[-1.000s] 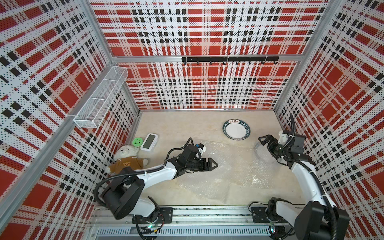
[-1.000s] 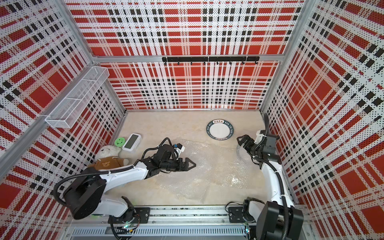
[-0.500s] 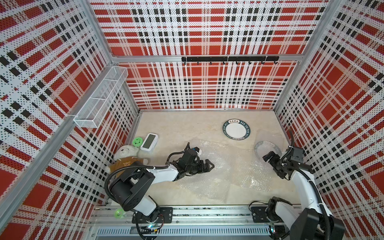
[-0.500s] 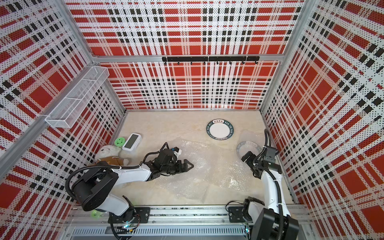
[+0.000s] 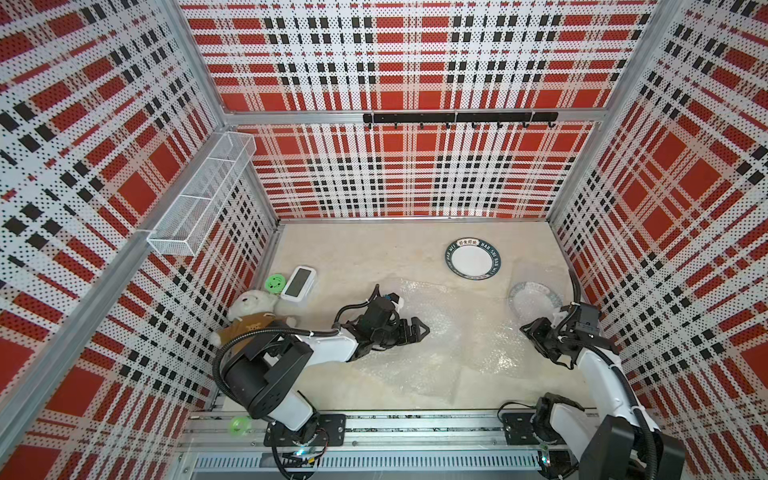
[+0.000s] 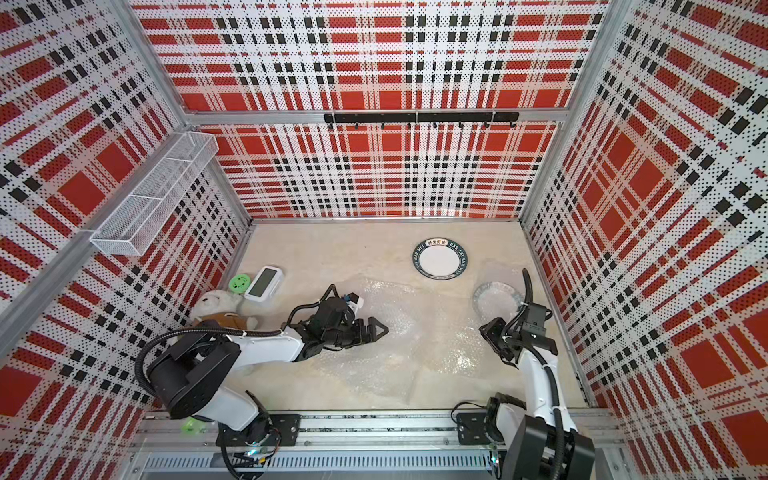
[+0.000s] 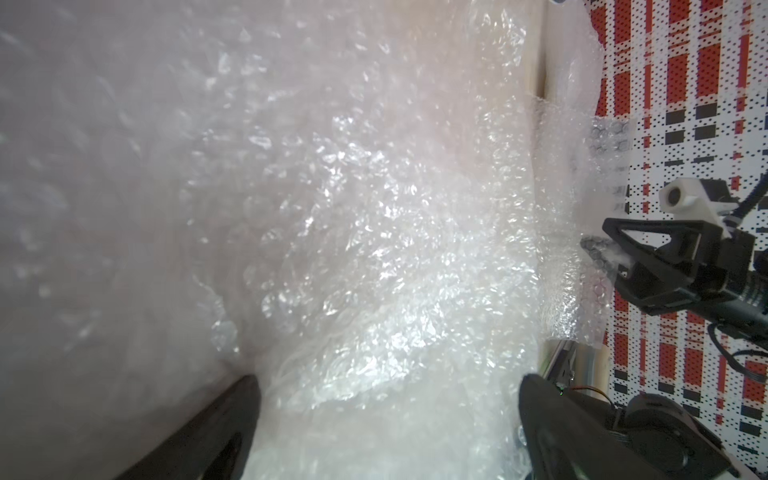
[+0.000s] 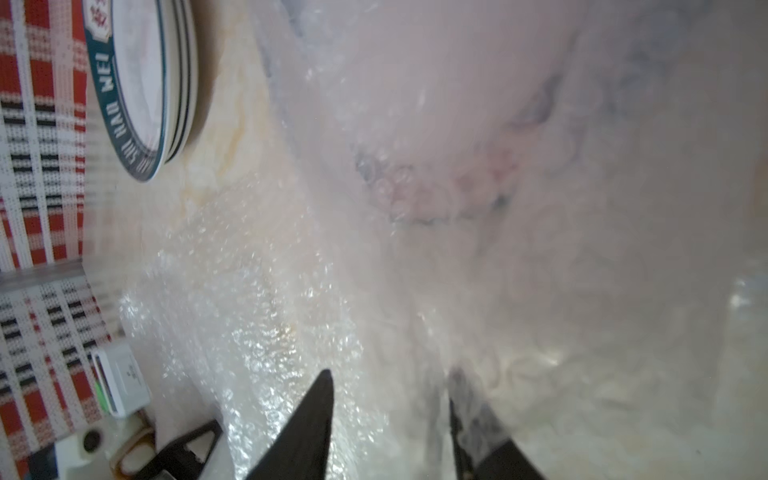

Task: Unpack dinner plates from bubble wrap
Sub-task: Adjust the bubble wrap on the bubble wrap.

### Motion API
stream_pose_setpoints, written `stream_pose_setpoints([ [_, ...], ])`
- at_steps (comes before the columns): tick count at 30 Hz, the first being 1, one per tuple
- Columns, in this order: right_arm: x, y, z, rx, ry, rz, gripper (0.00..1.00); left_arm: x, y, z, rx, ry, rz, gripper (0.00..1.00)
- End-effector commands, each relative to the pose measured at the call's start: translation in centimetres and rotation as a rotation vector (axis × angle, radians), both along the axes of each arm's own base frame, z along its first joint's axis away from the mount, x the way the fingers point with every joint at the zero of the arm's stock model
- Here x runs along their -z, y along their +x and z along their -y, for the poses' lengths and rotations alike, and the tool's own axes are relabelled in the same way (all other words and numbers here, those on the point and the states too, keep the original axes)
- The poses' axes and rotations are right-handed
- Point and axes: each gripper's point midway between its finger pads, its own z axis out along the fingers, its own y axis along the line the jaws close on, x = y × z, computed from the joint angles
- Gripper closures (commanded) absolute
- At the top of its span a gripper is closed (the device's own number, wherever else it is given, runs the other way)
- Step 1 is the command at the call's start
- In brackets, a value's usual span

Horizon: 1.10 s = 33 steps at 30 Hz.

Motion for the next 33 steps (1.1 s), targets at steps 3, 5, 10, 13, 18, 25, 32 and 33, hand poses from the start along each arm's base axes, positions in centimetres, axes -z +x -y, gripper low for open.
stream_pose_setpoints([
  [3, -5.0, 1.2, -1.4, -0.077, 0.013, 0.159, 0.89, 1.3, -0.2, -0.1, -0.006, 0.032, -0.036, 0.01],
  [5, -7.0, 1.7, -2.2, -0.115, 0.02, 0.198, 1.0, 1.0, 0.0, 0.0, -0.007, 0.009, -0.036, 0.01],
  [10, -10.9, 2.9, -5.9, -0.235, 0.03, 0.266, 1.0, -1.4, 1.0, -0.2, -0.02, -0.086, -0.029, 0.01],
  [13, -13.9, 4.0, -8.9, -0.306, 0.064, 0.337, 1.0, -4.2, 1.7, -0.6, -0.02, -0.134, 0.027, 0.01],
  [18, -17.9, 5.9, -14.8, -0.427, 0.095, 0.426, 1.0, -8.8, 2.7, -2.4, -0.039, -0.255, 0.075, 0.01],
  [25, -19.4, 9.7, -26.0, -0.607, 0.141, 0.475, 1.0, -13.8, 3.6, -9.6, -0.195, -0.185, 0.156, 0.01],
  [32, -14.2, 13.4, -35.9, -0.684, 0.236, 0.436, 1.0, -15.0, 3.3, -17.2, -0.348, -0.041, 0.18, 0.01],
  [33, -13.2, 13.7, -36.9, -0.691, 0.22, 0.427, 1.0, -15.0, 3.3, -17.7, -0.36, -0.044, 0.176, 0.01],
])
